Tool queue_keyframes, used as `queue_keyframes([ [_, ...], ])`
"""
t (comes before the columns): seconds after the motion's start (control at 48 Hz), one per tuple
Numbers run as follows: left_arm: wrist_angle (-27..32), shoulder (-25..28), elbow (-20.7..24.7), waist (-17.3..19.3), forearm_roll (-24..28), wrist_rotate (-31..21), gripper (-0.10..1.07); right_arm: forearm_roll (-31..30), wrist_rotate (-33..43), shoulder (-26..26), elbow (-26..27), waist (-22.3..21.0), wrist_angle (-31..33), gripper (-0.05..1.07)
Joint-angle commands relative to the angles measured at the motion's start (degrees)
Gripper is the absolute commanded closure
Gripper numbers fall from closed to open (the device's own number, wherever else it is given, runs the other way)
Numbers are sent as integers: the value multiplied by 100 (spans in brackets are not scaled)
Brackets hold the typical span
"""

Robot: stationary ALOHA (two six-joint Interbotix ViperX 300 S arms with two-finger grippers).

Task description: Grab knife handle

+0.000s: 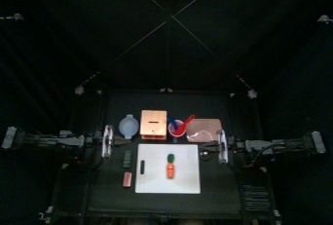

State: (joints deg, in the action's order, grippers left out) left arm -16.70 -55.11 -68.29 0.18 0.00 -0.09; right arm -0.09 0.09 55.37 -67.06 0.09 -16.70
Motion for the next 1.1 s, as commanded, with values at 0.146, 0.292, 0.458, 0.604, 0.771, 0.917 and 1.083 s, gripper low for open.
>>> queue_keyframes([
  [0.146, -44, 105, 229, 158, 158, 26, 98, -167, 9, -360, 158, -378, 237, 102],
  [0.292, -70, 97, 229, 185, 193, 26, 98, -220, 26, -562, 352, -686, 431, 102],
  [0.458, -132, 97, 229, 185, 185, 9, 98, -220, 26, -606, 396, -826, 475, 102],
  [0.604, -132, 97, 202, 185, 176, 9, 98, -220, 26, -606, 387, -853, 527, 102],
  [0.771, -123, 105, 167, 185, 176, 9, 98, -220, 35, -606, 413, -853, 589, 102],
  [0.917, -132, 105, 132, 193, 176, 9, 97, -220, 35, -606, 422, -853, 589, 102],
  [1.083, -132, 97, 132, 193, 176, 18, 97, -220, 9, -606, 422, -853, 589, 102],
])
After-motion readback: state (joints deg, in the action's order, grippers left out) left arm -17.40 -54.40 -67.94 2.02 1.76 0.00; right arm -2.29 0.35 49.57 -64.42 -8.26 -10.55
